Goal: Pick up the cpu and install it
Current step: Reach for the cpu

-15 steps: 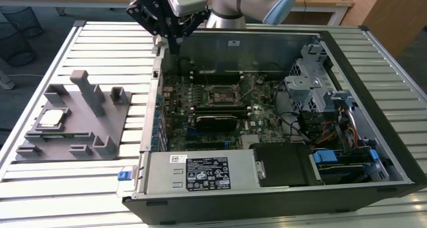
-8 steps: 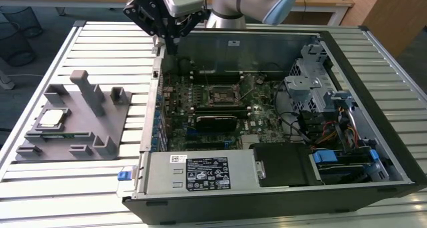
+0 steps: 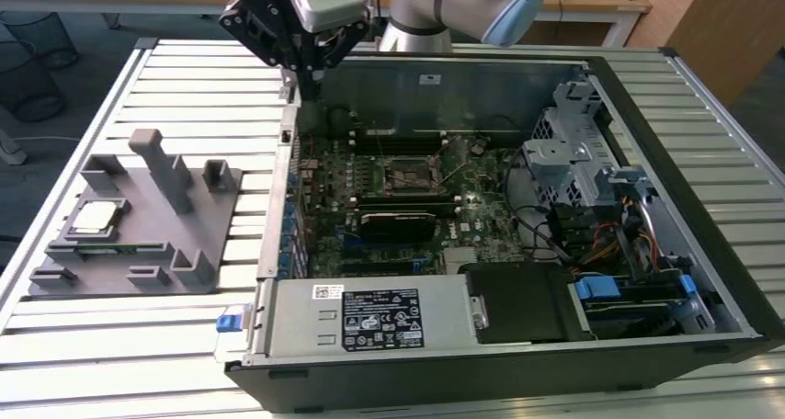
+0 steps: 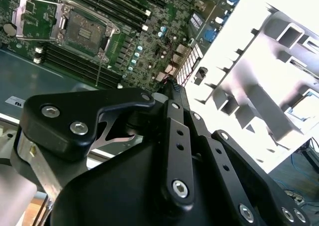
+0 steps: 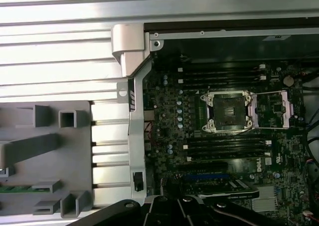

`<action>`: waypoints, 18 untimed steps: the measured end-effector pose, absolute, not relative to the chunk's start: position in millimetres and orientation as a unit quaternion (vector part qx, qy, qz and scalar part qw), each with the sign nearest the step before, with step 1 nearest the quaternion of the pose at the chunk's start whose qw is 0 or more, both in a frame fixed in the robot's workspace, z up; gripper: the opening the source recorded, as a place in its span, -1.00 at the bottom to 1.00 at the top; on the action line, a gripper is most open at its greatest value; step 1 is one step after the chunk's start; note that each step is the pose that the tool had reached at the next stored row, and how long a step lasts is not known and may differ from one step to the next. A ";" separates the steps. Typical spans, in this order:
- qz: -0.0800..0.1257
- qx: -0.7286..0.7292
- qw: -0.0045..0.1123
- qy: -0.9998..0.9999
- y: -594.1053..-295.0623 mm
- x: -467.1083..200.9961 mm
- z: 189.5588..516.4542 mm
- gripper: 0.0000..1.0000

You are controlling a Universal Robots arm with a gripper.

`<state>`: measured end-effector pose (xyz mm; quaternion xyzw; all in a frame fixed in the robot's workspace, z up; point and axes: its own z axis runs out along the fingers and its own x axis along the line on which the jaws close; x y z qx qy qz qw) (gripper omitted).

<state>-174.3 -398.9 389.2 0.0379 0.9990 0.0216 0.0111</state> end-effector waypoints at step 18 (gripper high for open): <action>0.022 0.038 0.009 0.999 -398.9 -186.9 387.0 -0.79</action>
